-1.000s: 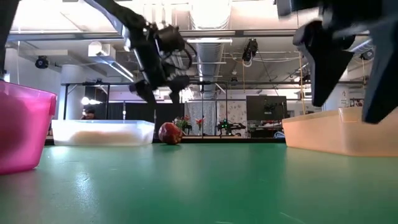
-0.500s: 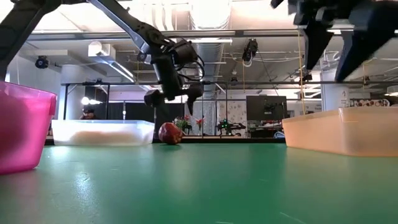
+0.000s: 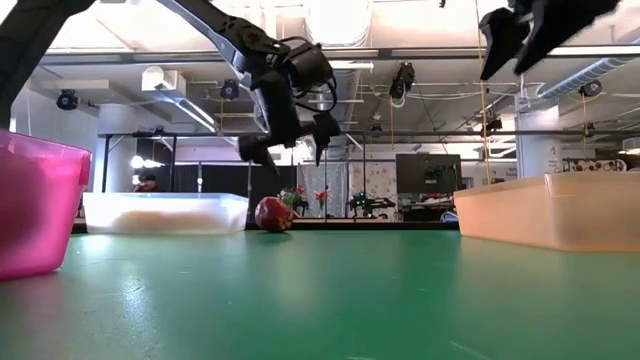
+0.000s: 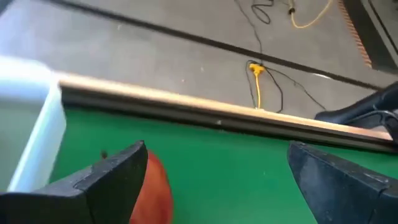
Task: Sort produce into baskets
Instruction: Put the apple into the pink transparent bin
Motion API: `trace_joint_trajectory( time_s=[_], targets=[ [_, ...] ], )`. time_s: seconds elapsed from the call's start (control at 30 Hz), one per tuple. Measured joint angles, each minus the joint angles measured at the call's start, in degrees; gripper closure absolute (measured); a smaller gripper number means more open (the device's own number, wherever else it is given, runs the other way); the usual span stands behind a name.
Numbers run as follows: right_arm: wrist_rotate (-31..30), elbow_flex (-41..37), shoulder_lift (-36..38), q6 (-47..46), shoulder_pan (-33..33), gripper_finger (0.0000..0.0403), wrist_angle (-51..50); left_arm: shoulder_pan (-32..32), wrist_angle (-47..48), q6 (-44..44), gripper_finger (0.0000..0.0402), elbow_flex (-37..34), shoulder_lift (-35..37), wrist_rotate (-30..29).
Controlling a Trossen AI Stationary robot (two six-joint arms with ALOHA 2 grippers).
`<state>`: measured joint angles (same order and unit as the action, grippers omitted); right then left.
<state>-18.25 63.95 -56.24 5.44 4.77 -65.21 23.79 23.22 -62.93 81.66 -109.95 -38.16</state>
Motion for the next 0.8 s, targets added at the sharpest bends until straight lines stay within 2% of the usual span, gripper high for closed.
trace_joint_trajectory(
  time_s=[0.2, 0.33, 0.5, 0.8],
  targets=[
    [7.49, 7.08, 1.02, 0.16, -4.51, 0.0003, -1.87, -0.87, 11.48, -16.93, 0.0035, 0.1, 0.0, 0.75],
    [10.07, 14.32, 1.02, 1.98, -8.12, 0.0003, -4.36, 0.1, 17.72, -21.85, 0.0035, 0.08, -0.33, 3.81],
    [9.29, 20.72, -0.52, 2.23, -10.38, 0.0003, -7.49, 0.64, 16.53, -22.92, 0.0035, 0.1, -0.83, 3.57],
    [8.18, 22.97, -4.76, 1.97, -13.89, 0.0003, -4.2, 1.18, 15.6, -22.26, 0.0035, 0.1, -1.11, 3.31]
  ],
)
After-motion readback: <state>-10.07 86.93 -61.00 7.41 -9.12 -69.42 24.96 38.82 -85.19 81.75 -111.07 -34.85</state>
